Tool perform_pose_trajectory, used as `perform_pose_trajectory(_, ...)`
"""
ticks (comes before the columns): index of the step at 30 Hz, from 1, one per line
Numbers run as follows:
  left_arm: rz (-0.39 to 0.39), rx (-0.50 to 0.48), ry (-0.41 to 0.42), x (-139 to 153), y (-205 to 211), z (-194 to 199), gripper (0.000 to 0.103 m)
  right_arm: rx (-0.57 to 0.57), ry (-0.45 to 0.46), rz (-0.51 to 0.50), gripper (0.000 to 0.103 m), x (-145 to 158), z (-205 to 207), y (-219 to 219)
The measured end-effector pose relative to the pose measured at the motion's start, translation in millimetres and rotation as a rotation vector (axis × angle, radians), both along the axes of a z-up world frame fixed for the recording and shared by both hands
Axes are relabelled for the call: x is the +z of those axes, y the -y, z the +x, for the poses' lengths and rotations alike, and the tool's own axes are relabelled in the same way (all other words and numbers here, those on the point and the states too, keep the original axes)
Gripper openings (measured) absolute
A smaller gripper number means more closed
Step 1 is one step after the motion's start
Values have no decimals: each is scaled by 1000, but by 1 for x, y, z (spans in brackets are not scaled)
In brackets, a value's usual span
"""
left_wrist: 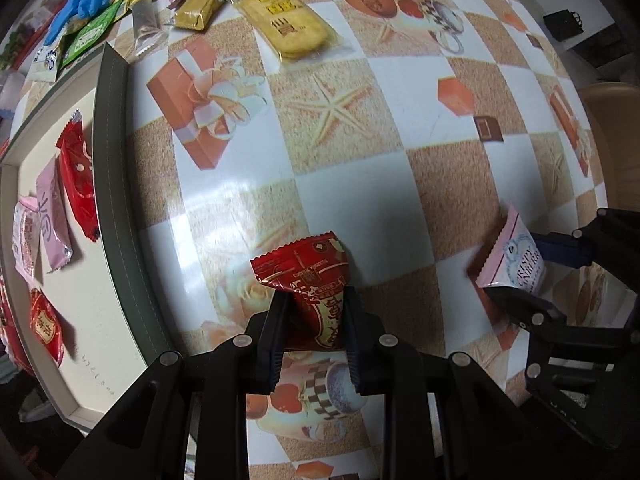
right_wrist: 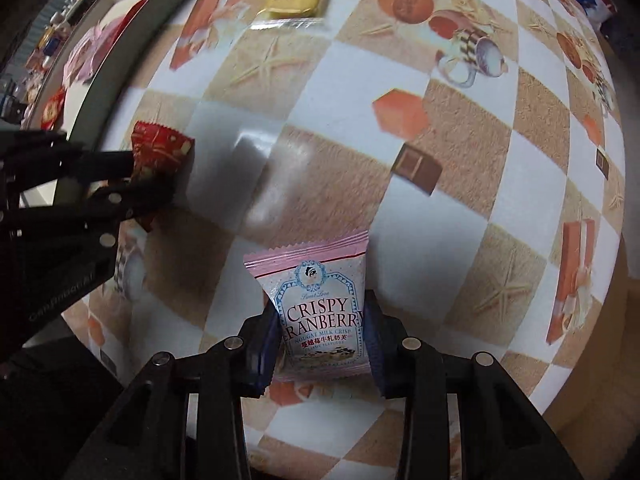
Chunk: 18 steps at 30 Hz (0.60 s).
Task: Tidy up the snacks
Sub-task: 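Carry the red candy in the left tool while the right carries the cranberry bag over the tray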
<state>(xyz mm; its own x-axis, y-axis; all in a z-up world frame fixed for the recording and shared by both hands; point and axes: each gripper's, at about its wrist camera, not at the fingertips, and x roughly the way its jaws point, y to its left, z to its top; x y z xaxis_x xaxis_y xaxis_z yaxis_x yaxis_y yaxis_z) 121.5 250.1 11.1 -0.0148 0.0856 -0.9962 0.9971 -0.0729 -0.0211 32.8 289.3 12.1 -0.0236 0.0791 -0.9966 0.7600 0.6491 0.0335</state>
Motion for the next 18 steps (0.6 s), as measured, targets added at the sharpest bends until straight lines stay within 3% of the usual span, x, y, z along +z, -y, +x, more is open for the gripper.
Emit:
perform_pose_trajectory(8,25,-17,15,5,-12,-3,26,84,2,-18,39,10,12,-29)
perform_pose_trajectory(18,29,-89,1,21,-36,-19,19,87,13,-30,39,19,8,-41)
